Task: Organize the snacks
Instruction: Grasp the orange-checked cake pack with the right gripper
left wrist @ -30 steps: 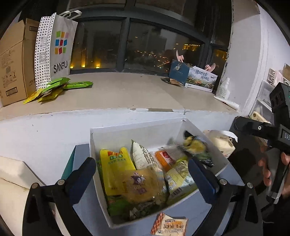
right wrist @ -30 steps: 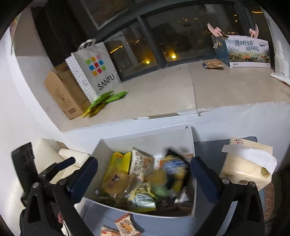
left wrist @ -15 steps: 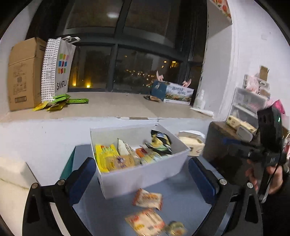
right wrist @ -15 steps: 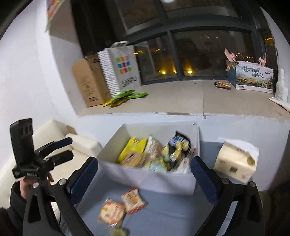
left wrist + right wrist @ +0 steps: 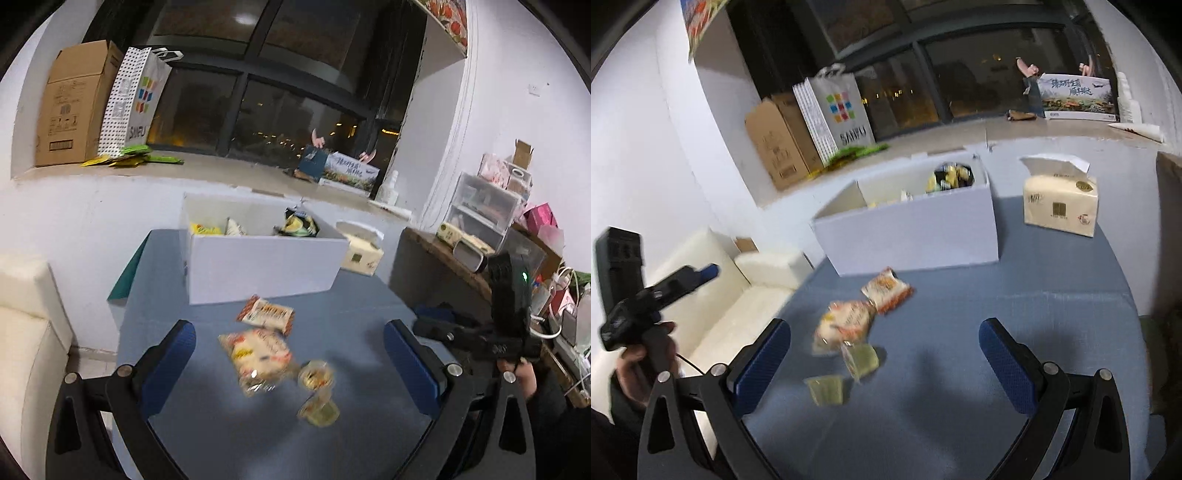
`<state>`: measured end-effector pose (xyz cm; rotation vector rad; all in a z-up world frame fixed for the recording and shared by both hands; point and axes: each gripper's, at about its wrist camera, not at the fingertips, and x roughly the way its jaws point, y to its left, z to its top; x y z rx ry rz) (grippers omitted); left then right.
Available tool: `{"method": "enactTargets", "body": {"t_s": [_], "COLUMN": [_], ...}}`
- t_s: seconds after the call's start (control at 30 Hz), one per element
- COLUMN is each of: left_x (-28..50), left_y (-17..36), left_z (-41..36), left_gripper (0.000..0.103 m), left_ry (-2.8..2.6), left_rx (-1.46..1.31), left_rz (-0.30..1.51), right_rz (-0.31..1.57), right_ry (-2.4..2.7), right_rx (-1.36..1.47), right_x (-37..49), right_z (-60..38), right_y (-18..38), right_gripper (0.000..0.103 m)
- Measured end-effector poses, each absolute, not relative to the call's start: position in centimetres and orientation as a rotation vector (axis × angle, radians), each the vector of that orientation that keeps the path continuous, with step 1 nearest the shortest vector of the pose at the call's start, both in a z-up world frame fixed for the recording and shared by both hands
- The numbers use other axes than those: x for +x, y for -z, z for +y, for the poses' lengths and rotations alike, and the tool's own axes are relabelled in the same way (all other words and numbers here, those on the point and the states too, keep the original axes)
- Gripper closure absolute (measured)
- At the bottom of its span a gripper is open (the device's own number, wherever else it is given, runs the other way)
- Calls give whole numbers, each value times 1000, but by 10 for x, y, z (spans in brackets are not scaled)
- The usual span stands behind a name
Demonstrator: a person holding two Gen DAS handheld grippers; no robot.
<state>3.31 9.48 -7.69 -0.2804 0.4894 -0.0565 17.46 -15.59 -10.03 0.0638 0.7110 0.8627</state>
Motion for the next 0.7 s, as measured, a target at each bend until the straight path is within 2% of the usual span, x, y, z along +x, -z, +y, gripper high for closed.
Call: {"method": "enactTargets", "body": {"t_s": [0.4,0.7], "left_x": [24,31], "left_y": [90,110], "left_z": [106,105], "left_gripper": [0,0], "left_ry": [26,12], "left_rx": [-291,-278], "left_rz": [532,602], "right_rz": [753,910], "right_ry": [-891,-904], "right_rx": [-267,-447], "right_x": [217,278], "right_z": [-46,26], "right_y": [134,179], "right_gripper": [0,0]}}
